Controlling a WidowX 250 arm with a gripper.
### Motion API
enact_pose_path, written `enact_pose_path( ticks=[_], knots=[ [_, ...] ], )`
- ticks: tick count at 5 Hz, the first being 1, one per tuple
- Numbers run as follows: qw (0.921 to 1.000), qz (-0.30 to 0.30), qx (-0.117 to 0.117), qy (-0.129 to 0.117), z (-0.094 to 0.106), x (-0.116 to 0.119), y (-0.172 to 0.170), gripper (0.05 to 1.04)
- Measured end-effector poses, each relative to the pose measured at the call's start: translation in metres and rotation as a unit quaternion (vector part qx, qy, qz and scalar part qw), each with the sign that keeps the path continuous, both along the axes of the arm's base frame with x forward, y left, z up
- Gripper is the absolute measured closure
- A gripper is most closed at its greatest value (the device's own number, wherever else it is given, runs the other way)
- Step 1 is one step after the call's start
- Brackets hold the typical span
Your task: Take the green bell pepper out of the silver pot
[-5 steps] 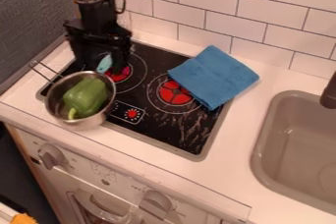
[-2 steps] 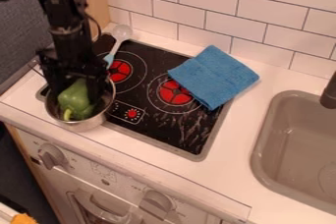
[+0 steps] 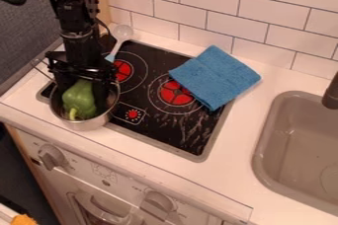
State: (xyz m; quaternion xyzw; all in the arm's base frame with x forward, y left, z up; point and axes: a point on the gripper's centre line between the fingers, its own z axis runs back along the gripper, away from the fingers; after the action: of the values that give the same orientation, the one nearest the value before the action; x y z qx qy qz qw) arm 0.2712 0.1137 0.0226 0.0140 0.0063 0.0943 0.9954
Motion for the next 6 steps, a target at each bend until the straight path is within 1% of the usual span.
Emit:
enact_pose_path(
  ticks=[1,2,3,4,5,6],
  knots=[
    [0.9994,-0.017,-0.011,-0.028,0.016,0.004,-0.015,0.282],
    [0.9952,-0.055,-0.006,-0.081,0.058,0.003,-0.037,0.283],
    [0.9915,-0.106,-0.016,-0.073,0.066,-0.008,-0.065,0.283],
    [0.9863,-0.157,-0.016,-0.048,0.047,-0.011,-0.104,0.283],
    [0.9873,-0.158,-0.011,-0.018,0.018,-0.008,-0.115,0.283],
    [0.9887,-0.150,-0.003,-0.008,-0.003,0.008,-0.119,0.283]
  ],
)
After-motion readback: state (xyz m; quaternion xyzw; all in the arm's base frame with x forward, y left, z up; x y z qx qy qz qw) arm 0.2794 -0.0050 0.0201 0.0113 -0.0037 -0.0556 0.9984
